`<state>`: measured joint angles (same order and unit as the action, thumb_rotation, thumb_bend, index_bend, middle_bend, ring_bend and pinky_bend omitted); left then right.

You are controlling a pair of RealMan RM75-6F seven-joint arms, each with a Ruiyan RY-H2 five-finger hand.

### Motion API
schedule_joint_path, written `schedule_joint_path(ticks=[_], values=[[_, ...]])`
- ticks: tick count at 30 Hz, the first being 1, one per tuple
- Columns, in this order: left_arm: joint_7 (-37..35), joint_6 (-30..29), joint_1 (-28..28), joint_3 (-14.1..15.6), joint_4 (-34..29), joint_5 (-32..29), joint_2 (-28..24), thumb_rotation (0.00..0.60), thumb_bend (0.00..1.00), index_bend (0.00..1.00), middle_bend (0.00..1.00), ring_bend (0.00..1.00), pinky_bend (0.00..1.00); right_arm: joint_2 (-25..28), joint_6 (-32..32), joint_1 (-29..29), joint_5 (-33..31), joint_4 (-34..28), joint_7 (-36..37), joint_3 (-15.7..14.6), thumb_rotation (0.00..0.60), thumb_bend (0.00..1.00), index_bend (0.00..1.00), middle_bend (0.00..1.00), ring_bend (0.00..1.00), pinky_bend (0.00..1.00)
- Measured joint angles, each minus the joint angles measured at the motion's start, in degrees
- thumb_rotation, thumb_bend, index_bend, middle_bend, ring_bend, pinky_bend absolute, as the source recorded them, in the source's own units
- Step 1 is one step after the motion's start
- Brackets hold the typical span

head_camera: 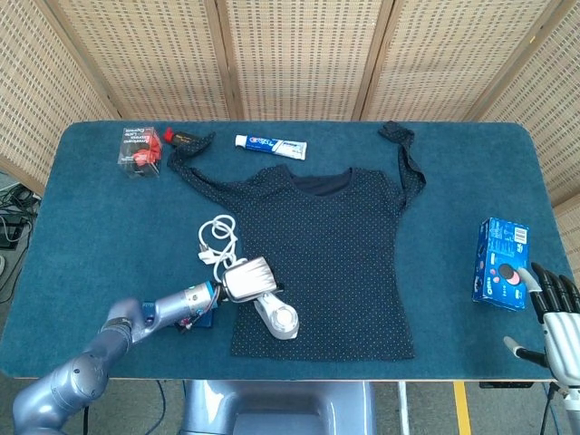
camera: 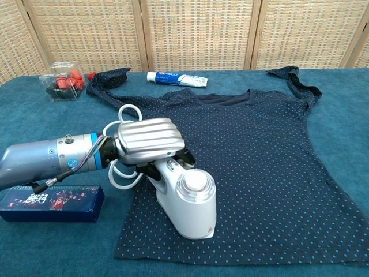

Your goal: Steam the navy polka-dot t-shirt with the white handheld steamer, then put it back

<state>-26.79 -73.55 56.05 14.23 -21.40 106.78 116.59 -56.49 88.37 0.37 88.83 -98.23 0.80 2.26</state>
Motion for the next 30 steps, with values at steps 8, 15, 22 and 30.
schedule_joint_path(ticks=[8, 15, 22, 30], values=[[0.6, -1.4, 0.6, 0.7, -2.5, 1.3, 0.2, 0.600, 0.73, 1.00, 0.87, 0.77, 0.85, 0.3, 0.5, -0.2, 0.3, -0.1, 0.5, 0.0, 0.600, 0.00, 0.03, 0.00, 0.00, 0.00], [1.7, -0.8, 0.0, 0.8, -2.6, 1.2, -1.3, 0.600, 0.73, 1.00, 0.87, 0.77, 0.85, 0.3, 0.5, -0.2, 0.7, -0.1, 0.5, -0.2, 0.600, 0.00, 0.03, 0.00, 0.00, 0.00], [1.5, -0.3, -1.9, 0.5, -1.4, 0.0, -2.8, 0.600, 0.73, 1.00, 0.87, 0.77, 0.85, 0.2, 0.8, -0.3, 1.0, -0.3, 0.1, -0.3, 0.600, 0.00, 0.03, 0.00, 0.00, 0.00], [0.6, -0.8, -4.7, 0.4, 0.1, -1.1, -4.9, 0.600, 0.73, 1.00, 0.87, 0.77, 0.85, 0.0, 0.7, -0.3, 1.5, -0.6, -0.6, -0.5, 0.600, 0.00, 0.03, 0.00, 0.00, 0.00]])
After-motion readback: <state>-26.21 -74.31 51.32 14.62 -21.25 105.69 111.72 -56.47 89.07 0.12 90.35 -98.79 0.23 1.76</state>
